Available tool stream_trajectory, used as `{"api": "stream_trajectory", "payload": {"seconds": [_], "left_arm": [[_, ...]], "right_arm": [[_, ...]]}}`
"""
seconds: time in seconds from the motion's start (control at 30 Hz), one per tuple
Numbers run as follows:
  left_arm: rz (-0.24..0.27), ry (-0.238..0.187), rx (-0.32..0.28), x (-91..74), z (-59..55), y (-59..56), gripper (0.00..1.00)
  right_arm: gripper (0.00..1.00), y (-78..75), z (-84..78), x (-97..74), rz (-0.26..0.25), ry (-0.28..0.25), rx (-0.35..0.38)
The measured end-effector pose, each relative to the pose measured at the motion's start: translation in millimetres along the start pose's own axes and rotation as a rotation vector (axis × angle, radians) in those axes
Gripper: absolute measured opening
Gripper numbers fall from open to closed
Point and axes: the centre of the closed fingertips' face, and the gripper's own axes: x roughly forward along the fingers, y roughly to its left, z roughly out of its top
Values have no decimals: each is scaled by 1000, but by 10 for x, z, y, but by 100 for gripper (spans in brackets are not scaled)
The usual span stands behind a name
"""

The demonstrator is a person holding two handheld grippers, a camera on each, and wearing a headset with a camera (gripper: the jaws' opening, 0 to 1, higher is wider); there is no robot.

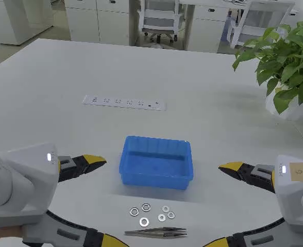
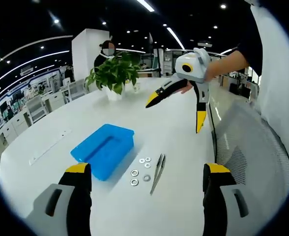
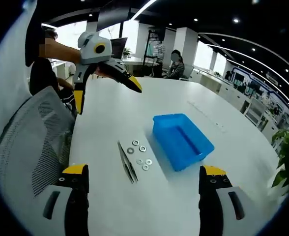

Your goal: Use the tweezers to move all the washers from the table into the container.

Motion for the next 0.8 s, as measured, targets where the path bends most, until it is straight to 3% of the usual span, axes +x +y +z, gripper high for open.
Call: {"api": "stream_trajectory", "payload": {"seconds": [0.8], "left_arm": [[0,24,5,5,-53,-23,100]], "right_arm": [[92,24,-26,2,3,1,7]]}}
